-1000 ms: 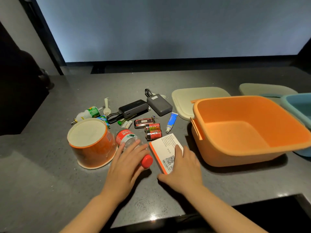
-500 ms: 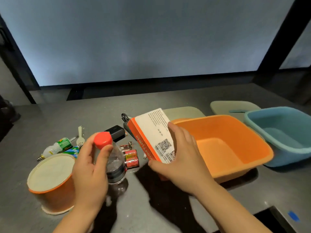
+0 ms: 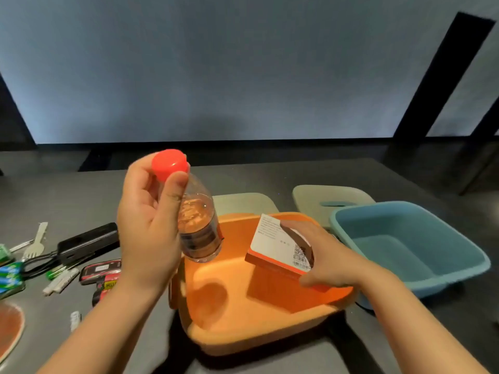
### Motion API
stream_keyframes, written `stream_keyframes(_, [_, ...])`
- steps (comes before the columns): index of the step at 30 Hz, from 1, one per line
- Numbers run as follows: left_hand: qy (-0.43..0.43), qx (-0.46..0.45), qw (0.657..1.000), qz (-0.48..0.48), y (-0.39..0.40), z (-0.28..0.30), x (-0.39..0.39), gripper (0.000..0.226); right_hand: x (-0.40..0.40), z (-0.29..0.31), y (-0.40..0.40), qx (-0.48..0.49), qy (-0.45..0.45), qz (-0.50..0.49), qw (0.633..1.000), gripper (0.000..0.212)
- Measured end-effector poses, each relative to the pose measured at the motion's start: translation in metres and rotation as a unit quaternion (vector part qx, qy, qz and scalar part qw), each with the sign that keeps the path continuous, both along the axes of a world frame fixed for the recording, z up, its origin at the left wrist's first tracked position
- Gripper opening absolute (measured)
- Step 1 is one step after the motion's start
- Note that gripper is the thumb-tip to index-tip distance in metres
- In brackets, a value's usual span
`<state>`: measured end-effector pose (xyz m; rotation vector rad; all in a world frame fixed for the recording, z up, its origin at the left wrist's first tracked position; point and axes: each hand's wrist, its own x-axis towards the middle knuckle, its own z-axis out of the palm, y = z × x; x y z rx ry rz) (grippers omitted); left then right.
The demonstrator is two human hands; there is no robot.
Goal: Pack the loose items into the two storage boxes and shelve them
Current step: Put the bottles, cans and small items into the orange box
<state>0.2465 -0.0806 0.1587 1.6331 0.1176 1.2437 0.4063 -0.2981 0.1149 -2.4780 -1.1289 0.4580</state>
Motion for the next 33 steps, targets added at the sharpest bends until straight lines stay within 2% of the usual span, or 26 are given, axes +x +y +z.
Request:
stream_keyframes(6, [0.130,-0.006,0.991,-0.020,-0.014,-0.029,0.031,0.025,0.047,-0.024,0.014,-0.158,-0.049,0.103,0.981,0.112])
stream_keyframes(11, [0.214,-0.007,0.975,-0.055,-0.009,-0.051,0.041,0.028,0.060,-0.052,0.033,-0.222,-0.097,0.140,0.960,0.115])
stream_keyframes(18, [0.267,0.008,0.960,-0.084,0.002,-0.070,0.048,0.022,0.067,-0.071,0.042,-0.200,-0.089,0.151,0.964,0.114])
stream_keyframes(25, [0.289,0.050,0.953,-0.070,0.011,-0.080,0.052,0.023,0.068,-0.079,0.040,-0.173,-0.133,0.156,0.963,0.096])
stream_keyframes(33, [0.310,0.060,0.948,-0.039,0.020,-0.088,0.055,0.021,0.067,-0.088,0.043,-0.180,-0.146,0.172,0.957,0.100])
